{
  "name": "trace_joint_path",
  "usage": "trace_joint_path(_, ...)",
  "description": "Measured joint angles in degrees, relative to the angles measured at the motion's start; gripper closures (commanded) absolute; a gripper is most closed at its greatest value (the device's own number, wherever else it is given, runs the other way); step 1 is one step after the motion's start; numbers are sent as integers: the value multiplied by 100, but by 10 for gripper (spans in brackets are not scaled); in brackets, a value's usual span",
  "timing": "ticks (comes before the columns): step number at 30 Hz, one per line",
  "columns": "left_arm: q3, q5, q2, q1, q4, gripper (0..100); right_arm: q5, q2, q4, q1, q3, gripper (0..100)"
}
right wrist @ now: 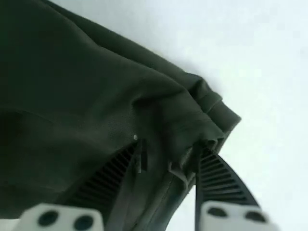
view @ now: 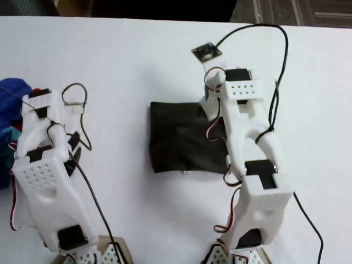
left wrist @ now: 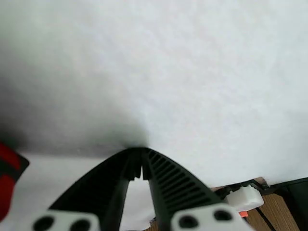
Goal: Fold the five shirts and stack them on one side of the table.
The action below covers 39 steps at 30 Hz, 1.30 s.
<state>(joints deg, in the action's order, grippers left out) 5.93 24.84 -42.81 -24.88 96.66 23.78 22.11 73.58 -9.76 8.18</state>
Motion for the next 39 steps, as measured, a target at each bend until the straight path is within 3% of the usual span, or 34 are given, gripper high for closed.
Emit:
trace_joint_path(2, 0, 0, 0, 0, 0, 973, 0, 132, -132, 44, 0, 991)
trace_joint_path(13, 0, 0, 0, 0, 0, 973, 0, 211, -563, 695, 114, 978)
trace_joint_path(22, 0, 0, 0, 0, 0, 973, 9, 378, -563, 730, 132, 976)
trace_joint_path(31, 0, 0, 0, 0, 0, 973, 9, 290, -308, 738, 273, 751)
trace_joint_path(39, -62, 0, 9, 9, 53, 973, 9, -1020, 747, 334, 369, 762)
